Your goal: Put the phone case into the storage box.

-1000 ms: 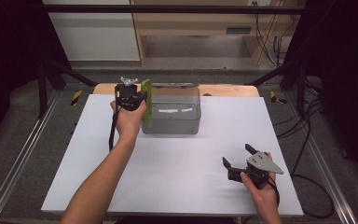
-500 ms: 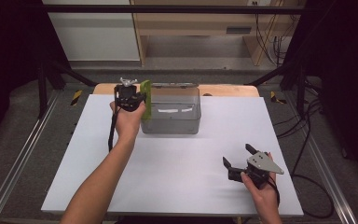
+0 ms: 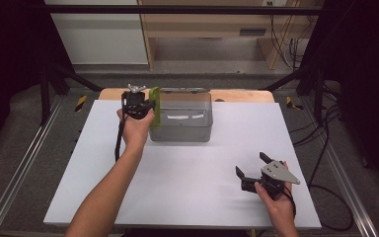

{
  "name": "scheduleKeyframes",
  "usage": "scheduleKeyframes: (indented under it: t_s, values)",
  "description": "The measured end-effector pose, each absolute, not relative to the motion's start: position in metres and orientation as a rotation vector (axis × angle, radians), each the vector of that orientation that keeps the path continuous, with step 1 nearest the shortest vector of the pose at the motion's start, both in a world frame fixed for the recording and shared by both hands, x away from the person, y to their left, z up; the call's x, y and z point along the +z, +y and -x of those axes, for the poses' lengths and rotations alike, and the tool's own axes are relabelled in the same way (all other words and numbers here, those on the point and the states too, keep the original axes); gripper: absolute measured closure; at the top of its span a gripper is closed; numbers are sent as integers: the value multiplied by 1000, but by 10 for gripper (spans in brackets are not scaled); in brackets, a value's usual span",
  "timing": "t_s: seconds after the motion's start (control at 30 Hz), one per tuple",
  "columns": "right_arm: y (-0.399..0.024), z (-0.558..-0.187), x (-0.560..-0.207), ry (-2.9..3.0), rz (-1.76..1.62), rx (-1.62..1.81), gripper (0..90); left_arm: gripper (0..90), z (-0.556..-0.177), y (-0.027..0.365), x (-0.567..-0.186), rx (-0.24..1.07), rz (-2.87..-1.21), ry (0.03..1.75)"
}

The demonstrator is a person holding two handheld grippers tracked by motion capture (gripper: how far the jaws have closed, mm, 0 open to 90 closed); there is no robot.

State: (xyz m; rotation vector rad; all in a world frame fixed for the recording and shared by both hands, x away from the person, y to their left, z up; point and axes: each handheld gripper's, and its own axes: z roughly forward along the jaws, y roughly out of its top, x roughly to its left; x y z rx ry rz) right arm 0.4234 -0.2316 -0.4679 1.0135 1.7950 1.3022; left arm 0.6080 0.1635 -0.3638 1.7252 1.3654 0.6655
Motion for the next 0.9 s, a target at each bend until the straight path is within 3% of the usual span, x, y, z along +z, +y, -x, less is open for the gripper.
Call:
scheduleKeyframes:
  t_s: [0.9]
  values:
    - [-231,-423,-468,1794,-1018,1302,42,778,-610,164,-366,643,-1738,1373]
